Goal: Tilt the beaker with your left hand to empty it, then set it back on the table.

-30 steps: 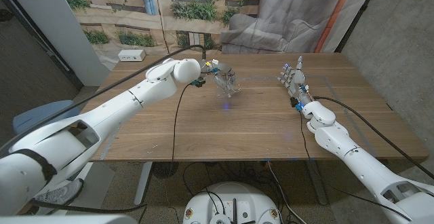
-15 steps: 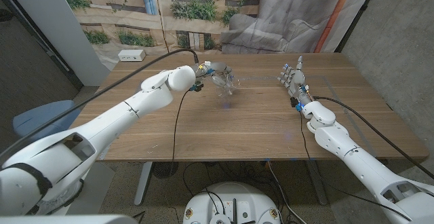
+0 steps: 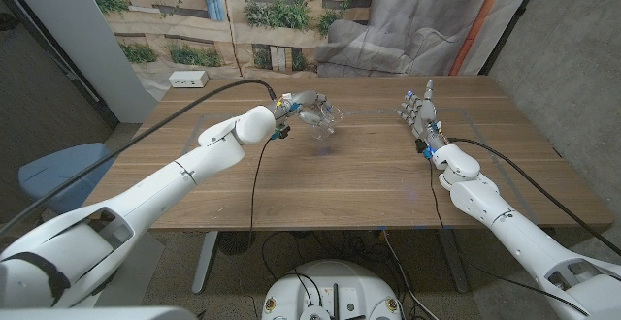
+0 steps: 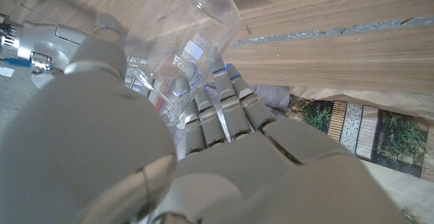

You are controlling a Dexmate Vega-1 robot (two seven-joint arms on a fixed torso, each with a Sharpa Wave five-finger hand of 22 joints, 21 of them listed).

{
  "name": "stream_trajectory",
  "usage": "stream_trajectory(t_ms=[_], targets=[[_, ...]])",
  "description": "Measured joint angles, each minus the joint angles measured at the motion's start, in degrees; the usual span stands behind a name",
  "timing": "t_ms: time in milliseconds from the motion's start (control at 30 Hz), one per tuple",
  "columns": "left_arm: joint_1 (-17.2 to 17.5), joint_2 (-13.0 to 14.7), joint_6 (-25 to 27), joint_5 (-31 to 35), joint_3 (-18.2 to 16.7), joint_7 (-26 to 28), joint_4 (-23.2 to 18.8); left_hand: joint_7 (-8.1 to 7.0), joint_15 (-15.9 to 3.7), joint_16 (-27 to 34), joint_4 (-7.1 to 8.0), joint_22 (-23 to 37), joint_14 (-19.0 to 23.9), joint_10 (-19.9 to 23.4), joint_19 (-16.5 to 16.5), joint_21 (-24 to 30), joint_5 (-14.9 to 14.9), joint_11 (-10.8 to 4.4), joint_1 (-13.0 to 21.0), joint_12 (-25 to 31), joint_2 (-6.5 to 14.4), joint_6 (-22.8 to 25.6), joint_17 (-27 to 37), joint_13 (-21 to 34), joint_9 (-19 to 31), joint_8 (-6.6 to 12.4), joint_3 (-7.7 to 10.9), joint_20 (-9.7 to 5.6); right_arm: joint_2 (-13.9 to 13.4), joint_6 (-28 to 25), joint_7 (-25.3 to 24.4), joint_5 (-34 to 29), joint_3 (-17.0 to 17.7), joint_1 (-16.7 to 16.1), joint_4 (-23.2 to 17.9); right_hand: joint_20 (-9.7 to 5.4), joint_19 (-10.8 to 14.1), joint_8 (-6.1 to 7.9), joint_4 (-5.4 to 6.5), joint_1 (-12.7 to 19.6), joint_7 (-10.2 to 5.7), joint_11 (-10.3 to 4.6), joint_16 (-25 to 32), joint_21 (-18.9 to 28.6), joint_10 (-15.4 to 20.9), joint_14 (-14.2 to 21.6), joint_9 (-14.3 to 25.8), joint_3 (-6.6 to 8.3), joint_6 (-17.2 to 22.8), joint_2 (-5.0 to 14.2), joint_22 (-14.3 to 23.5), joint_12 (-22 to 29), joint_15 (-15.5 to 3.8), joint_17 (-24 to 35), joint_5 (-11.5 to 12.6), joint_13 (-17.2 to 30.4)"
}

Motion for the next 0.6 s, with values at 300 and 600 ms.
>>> stream_trajectory(t_ms=[300,600], targets=[[3.8,-0.2,-1.8,-3.5,-2.0,5.8,0.3,0.00,-0.20,-1.0,0.22,0.0,0.2,0.0,0.0,0.0,0.2,-0.01,0.0,-0.3,0.0,0.0,-0.5,-0.2,0.0,-0.05,-0.24,0.00,0.0,0.0,0.0,0.0,0.0,0.0,0.0,0.00,0.0,0.00,0.00,0.0,0.00,0.00,0.0,0.0,0.0,0.0,0.0,0.00,0.0,0.00,0.0,0.0,0.00,0.0,0.0,0.0],[6.9,-1.0,-5.1,-6.9,-3.7,10.4,1.8,0.00,-0.93,-2.1,0.23,0.0,0.5,0.2,0.5,0.0,0.2,-0.21,0.0,-0.9,0.0,0.0,-1.4,-0.8,-0.2,-0.12,-0.25,0.08,0.0,0.0,0.0,0.0,0.0,0.0,0.0,0.00,0.0,0.00,0.00,0.0,0.00,0.00,0.0,0.0,0.0,0.0,0.0,0.00,0.0,0.00,0.0,0.0,0.00,0.0,0.0,0.0]])
